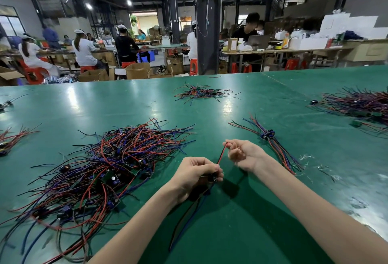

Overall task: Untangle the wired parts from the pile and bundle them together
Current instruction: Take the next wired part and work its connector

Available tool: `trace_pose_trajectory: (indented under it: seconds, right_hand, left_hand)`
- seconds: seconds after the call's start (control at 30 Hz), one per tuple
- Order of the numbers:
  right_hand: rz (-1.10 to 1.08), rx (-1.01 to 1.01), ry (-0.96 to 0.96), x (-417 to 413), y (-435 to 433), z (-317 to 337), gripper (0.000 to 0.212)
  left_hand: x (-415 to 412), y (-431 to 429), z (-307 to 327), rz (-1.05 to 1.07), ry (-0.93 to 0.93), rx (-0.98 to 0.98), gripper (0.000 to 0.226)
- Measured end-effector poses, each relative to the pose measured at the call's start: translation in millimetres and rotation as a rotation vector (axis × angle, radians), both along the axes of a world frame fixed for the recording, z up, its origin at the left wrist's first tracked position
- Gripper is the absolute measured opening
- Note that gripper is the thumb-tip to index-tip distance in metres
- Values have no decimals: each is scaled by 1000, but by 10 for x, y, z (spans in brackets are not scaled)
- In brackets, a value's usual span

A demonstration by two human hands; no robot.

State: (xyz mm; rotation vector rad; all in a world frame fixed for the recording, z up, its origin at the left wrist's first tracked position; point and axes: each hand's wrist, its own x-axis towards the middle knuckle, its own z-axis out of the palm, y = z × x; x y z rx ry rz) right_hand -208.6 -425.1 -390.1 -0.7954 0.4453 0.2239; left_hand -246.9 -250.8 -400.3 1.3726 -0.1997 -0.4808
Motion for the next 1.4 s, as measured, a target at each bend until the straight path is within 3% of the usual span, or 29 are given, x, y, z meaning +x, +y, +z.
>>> trace_pose_trajectory:
  seconds: [0.07,0.17,0.23,0.3,0.4,0.47,0.53,0.67,0.73,0.8,0.93,1.0,1.07,1.17,1.23,1.4]
  right_hand:
    - [4,-127,-60,-22,12,-9,19]
    - [-95,-522,-242,-26,6,-10,19]
    - [-138,-631,-281,-25,-15,-4,22]
    - [-134,-488,-219,-2,-45,4,21]
    - [-54,-106,-72,-2,-62,28,19]
    - [-30,6,-38,-8,-60,24,23]
    - [-39,-52,-64,-11,-44,17,24]
    - [-146,-536,-274,2,-50,-9,21]
    - [-175,-625,-309,-4,-64,-14,18]
    - [-195,-559,-267,3,-82,5,16]
    - [-134,-170,-108,19,-122,33,16]
    - [-111,-109,-82,18,-130,17,13]
    - [-129,-212,-118,14,-130,-7,15]
    - [-208,-618,-274,15,-141,-17,20]
    - [-241,-696,-314,17,-146,-11,21]
    - [-165,-222,-110,24,-141,7,18]
  left_hand:
    - [-2,7,-25,-15,-7,27,21]
    - [3,38,-36,-16,-14,49,20]
    - [2,43,-31,-21,-25,62,20]
    - [-3,36,-17,-19,-30,52,19]
    - [1,32,7,0,-3,-23,22]
    - [5,42,20,3,2,-41,22]
    - [13,64,16,5,1,-32,19]
    - [29,93,-4,3,-19,23,16]
    - [29,90,-11,-5,-25,37,16]
    - [33,86,-13,-6,-28,36,18]
    - [38,85,-9,-3,-22,14,20]
    - [41,87,-17,-5,-15,7,19]
    - [40,92,-27,-13,-25,25,15]
    - [46,99,-33,-16,-37,44,12]
    - [50,93,-35,-16,-31,45,12]
    - [46,88,-30,-19,-8,22,11]
